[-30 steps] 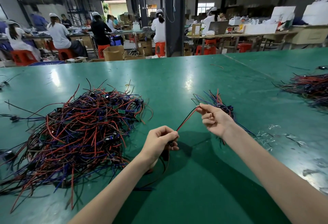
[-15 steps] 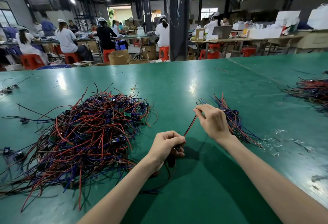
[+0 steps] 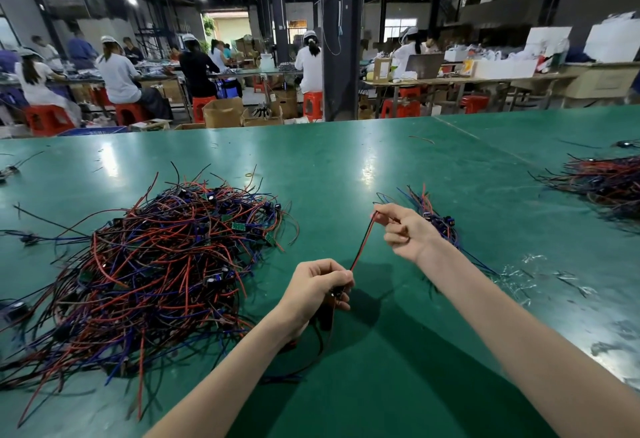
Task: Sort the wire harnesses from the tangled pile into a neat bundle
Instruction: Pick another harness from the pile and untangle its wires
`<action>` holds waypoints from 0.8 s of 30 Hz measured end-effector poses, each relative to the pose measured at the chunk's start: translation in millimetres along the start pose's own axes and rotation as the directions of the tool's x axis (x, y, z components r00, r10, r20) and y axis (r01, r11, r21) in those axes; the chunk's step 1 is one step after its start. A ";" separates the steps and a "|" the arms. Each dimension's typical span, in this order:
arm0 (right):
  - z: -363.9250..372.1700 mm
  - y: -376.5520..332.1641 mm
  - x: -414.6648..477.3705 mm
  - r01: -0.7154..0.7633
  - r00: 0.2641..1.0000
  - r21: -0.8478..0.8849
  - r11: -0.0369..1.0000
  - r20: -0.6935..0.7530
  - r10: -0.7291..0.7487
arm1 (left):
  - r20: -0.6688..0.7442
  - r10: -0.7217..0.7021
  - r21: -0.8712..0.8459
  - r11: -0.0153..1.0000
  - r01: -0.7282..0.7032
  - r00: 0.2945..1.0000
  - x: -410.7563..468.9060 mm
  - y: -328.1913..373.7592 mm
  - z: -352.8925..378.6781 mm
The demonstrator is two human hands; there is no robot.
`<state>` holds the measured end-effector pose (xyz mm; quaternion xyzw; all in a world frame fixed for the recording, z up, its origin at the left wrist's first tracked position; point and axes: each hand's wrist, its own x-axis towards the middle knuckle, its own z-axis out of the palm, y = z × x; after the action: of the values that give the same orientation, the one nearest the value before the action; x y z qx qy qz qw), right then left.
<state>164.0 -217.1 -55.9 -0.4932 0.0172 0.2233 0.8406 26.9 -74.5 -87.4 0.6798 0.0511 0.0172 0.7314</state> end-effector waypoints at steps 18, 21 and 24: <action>23.6 61.4 -43.9 0.145 0.985 -0.513 0.846 0.159 -0.072 | -0.268 -0.010 -0.212 0.976 -0.049 0.963 4.3 13.4 -11.6; 27.6 69.9 -59.0 0.211 0.950 -0.547 0.810 0.309 -0.038 | -0.274 -0.056 -0.266 0.964 -0.019 0.960 2.0 14.3 -12.3; 30.0 74.4 -65.9 0.242 0.940 -0.555 0.796 0.338 -0.051 | -0.293 -0.092 -0.265 0.964 0.011 0.952 2.1 12.1 -13.5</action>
<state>69.9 -184.8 -85.2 -0.6881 -0.2220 0.2246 0.6533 28.2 -60.0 -76.4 0.5655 0.1778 0.1086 0.7980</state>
